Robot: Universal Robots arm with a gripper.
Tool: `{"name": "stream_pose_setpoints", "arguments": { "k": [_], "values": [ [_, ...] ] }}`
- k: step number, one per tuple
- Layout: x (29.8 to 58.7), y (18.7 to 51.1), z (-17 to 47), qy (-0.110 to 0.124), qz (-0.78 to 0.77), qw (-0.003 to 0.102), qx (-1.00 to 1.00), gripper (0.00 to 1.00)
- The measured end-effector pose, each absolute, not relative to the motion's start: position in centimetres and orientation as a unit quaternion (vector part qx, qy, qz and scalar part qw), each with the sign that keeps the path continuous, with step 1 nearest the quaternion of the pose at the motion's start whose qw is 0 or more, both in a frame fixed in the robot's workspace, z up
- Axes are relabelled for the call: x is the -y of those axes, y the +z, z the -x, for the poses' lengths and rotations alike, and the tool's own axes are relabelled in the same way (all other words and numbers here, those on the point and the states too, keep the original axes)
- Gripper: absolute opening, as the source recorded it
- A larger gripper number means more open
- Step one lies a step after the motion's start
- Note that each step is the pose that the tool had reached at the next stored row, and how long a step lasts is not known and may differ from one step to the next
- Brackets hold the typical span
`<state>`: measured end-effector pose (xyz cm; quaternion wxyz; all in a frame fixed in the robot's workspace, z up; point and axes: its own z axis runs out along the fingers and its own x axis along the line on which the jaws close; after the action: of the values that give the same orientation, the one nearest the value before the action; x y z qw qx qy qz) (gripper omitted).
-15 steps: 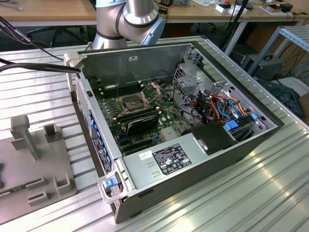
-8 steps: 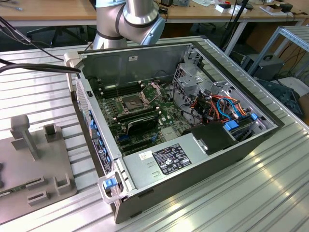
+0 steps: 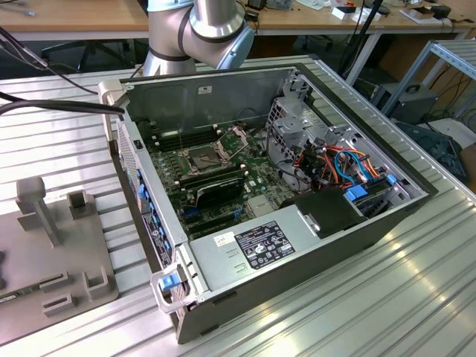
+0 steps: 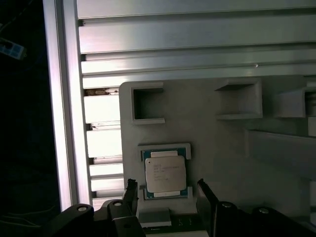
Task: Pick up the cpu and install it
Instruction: 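Pick up the cpu and move it towards the insertion slot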
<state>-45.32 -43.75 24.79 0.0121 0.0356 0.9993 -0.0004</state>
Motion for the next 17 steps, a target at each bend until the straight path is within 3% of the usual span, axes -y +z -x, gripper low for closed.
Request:
{"name": "stream_pose_setpoints", "arguments": {
  "k": [17],
  "values": [
    [43.7, 22.8, 45.3, 0.0, -0.036, 0.011, -0.999, 0.6]
  ]
}}
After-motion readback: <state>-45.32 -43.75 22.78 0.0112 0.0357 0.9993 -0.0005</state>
